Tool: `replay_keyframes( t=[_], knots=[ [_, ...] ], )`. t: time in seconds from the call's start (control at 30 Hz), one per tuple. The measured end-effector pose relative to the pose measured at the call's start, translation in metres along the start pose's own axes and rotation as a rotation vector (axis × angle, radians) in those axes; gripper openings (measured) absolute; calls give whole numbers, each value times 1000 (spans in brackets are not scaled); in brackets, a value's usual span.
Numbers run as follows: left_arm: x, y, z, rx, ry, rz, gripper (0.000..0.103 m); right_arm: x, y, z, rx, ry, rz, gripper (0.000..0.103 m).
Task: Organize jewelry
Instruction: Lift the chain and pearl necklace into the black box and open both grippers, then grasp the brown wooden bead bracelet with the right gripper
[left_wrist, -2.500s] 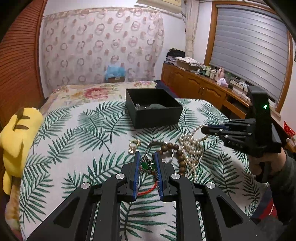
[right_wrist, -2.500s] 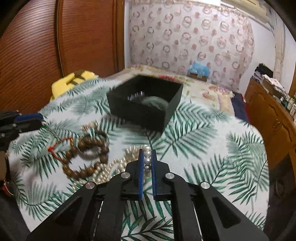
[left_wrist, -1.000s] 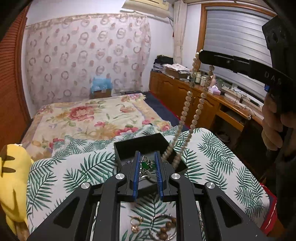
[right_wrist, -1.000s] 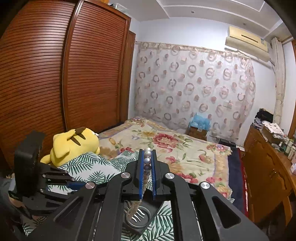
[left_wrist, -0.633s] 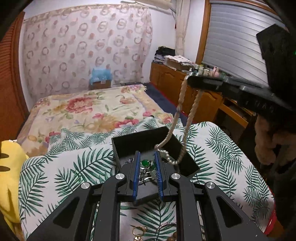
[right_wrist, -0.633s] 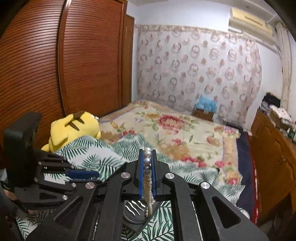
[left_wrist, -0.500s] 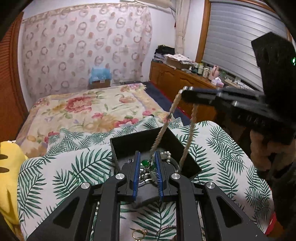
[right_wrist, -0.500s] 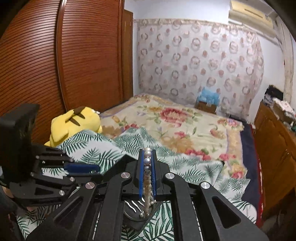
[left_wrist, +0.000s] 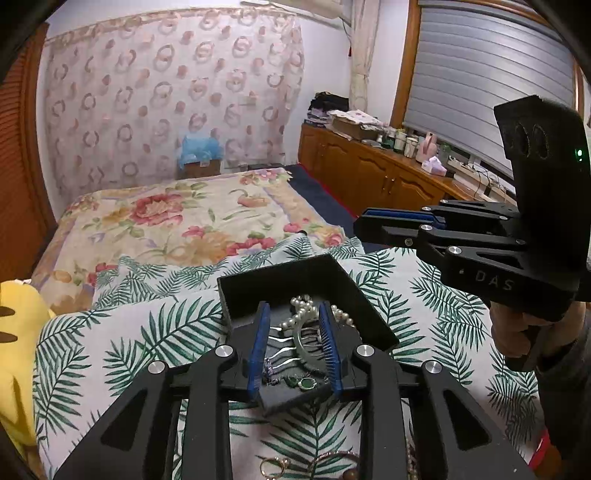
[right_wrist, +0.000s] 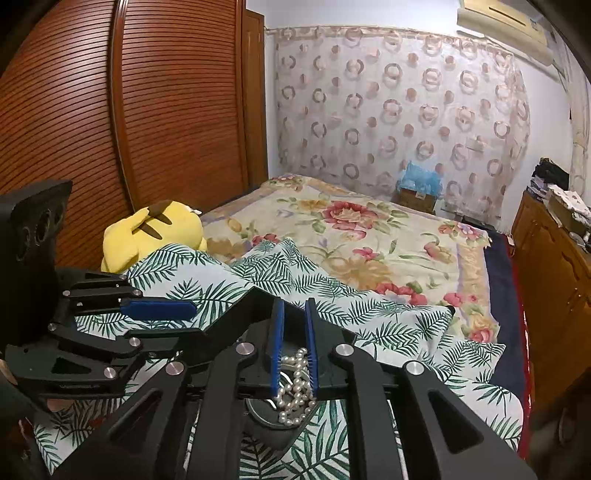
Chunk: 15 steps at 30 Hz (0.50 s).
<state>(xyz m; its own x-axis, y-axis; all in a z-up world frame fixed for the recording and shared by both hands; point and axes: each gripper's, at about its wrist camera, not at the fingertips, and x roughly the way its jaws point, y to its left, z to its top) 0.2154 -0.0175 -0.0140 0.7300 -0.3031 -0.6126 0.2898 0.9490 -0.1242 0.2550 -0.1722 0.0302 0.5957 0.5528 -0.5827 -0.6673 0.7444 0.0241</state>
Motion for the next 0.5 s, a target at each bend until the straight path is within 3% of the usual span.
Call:
replay_keyframes(
  t=[0.5],
  knots=[
    [-40,-1,-58,-14,21,27,27,-31,27,-58,27,46,-19,13]
  ],
)
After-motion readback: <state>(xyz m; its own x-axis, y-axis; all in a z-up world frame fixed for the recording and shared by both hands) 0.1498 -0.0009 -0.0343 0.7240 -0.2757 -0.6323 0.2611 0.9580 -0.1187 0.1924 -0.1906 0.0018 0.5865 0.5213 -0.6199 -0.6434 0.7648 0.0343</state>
